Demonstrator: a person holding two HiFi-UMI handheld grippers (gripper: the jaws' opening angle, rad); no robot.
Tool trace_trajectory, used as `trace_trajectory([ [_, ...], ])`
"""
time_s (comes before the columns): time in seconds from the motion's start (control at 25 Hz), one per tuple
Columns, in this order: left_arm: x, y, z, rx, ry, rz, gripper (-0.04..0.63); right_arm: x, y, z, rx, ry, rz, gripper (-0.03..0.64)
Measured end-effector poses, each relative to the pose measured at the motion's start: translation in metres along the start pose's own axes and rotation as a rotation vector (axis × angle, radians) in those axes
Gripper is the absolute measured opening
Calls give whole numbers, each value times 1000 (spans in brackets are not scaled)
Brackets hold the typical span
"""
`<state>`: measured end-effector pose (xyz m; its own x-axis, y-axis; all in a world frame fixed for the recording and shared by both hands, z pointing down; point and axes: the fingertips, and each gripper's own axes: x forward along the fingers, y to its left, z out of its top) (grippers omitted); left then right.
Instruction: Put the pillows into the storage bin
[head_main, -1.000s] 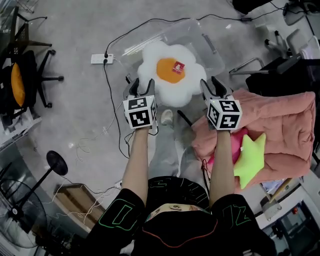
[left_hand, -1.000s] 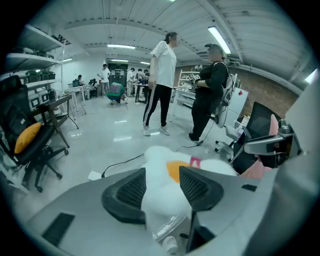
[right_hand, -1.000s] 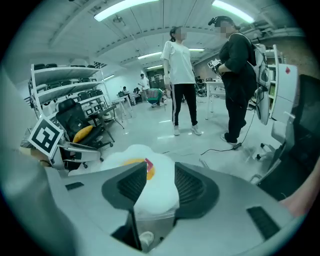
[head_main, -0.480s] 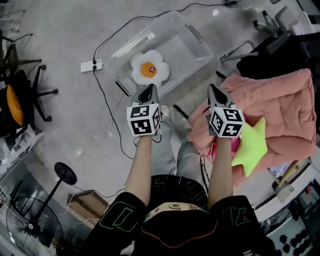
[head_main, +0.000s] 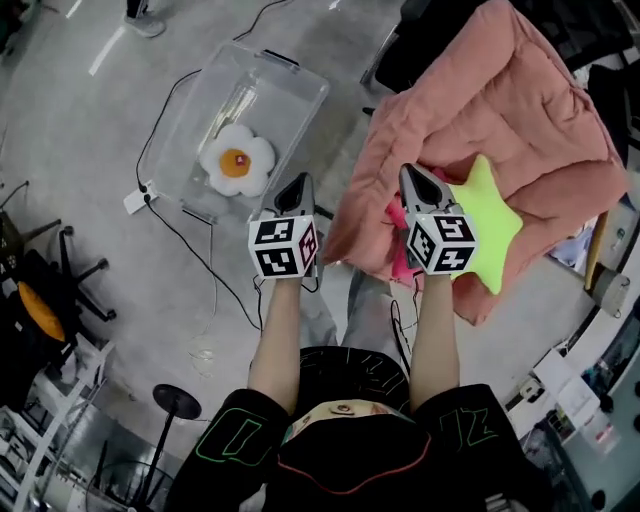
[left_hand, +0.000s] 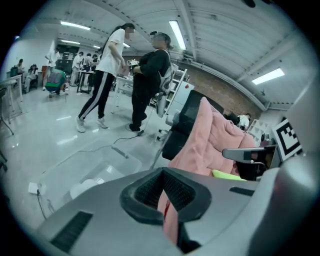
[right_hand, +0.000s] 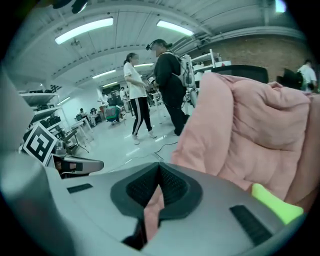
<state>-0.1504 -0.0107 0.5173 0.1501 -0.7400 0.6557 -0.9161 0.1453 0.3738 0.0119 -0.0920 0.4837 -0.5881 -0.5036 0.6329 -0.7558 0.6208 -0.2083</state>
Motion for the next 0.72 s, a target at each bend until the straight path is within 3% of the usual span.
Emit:
trace_trajectory([
  [0.28,33,-117,-30,92,76,-143,-3,-76,-91,-36,96,-32,-137,3],
  [0.64,61,-246,-91,162,176,-295,-3,-167,-192,-105,183,5,-300,8],
  [0.72,65,-268,-105,166,199,-311,-2,-185,-211,-121,205,22,-313,43],
])
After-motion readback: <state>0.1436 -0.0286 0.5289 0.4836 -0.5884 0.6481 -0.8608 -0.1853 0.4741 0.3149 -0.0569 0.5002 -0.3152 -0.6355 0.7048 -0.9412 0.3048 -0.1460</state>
